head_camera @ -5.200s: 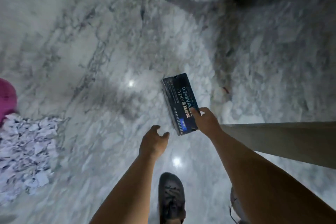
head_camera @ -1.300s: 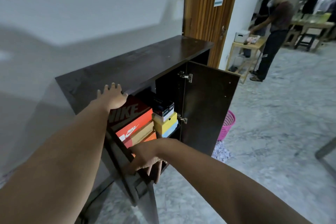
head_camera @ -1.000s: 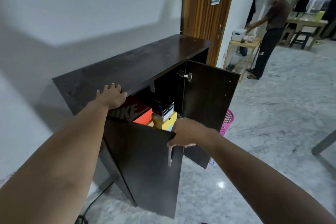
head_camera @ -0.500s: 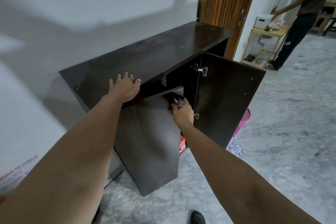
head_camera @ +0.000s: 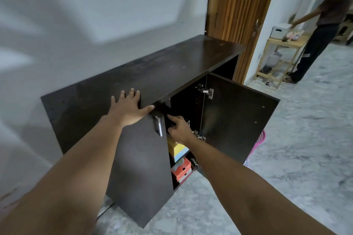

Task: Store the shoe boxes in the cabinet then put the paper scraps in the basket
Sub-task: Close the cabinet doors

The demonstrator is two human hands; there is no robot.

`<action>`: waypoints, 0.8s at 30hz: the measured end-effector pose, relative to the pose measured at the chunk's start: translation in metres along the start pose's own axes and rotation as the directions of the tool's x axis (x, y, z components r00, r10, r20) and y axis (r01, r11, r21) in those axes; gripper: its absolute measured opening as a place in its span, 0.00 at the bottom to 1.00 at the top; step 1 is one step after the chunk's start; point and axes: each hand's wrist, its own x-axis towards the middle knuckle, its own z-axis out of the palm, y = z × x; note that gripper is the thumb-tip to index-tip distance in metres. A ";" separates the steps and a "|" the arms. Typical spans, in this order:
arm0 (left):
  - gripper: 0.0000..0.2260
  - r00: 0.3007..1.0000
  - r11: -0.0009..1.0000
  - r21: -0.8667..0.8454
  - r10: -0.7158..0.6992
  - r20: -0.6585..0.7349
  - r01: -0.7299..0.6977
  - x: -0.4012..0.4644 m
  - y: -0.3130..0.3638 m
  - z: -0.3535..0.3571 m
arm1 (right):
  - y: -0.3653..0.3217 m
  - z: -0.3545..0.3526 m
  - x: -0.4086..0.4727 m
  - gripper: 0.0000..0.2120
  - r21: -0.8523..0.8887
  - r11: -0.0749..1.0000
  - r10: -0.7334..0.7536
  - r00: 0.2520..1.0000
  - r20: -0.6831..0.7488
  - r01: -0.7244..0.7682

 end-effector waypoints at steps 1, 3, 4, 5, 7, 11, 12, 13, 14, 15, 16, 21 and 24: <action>0.43 1.000 0.999 0.021 0.029 0.007 -0.029 0.007 0.007 0.000 | 0.006 -0.026 0.004 0.26 -0.039 0.999 -0.033 0.997 -0.070 0.030; 0.43 0.996 0.995 0.059 0.086 0.010 -0.086 0.022 0.024 0.000 | 0.015 -0.084 0.013 0.22 -0.154 0.985 -0.122 0.955 -0.272 0.082; 0.42 0.994 0.991 0.072 0.108 0.011 -0.109 0.030 0.031 0.001 | 0.018 -0.113 0.015 0.20 -0.241 0.965 -0.189 0.912 -0.364 0.104; 0.41 0.992 0.989 0.081 0.125 0.010 -0.125 0.036 0.038 0.002 | 0.020 -0.141 0.015 0.19 -0.340 0.935 -0.250 0.870 -0.426 0.102; 0.38 0.989 0.985 0.096 0.146 -0.004 -0.145 0.046 0.047 0.005 | 0.026 -0.192 0.016 0.19 -0.529 0.848 -0.311 0.827 -0.468 0.020; 0.36 0.981 0.975 0.118 0.193 -0.028 -0.188 0.053 0.047 0.007 | 0.042 -0.263 0.010 0.25 -0.586 0.674 0.053 0.821 -0.569 -0.450; 0.36 0.980 0.974 0.114 0.199 -0.031 -0.194 0.053 0.046 0.008 | 0.047 -0.272 0.005 0.26 -0.535 0.636 0.200 0.788 -0.582 -0.556; 0.36 0.979 0.975 0.110 0.200 -0.036 -0.195 0.053 0.046 0.008 | 0.053 -0.278 -0.001 0.27 -0.469 0.614 0.327 0.745 -0.581 -0.635; 0.36 0.980 0.976 0.106 0.197 -0.040 -0.191 0.052 0.046 0.009 | 0.057 -0.281 -0.007 0.26 -0.395 0.621 0.408 0.709 -0.575 -0.677; 0.36 0.980 0.977 0.103 0.193 -0.045 -0.188 0.052 0.047 0.009 | 0.062 -0.281 -0.013 0.25 -0.337 0.648 0.433 0.694 -0.574 -0.683; 0.36 0.980 0.977 0.103 0.194 -0.049 -0.188 0.052 0.047 0.009 | 0.066 -0.279 -0.020 0.23 -0.299 0.686 0.422 0.697 -0.579 -0.663; 0.36 0.978 0.976 0.092 0.202 -0.060 -0.196 0.055 0.045 0.010 | 0.066 -0.251 -0.051 0.18 -0.185 0.866 0.287 0.766 -0.575 -0.464; 0.35 0.977 0.978 0.065 0.201 -0.071 -0.197 0.057 0.045 0.012 | 0.065 -0.213 -0.065 0.18 0.124 0.947 0.313 0.760 -0.570 -0.298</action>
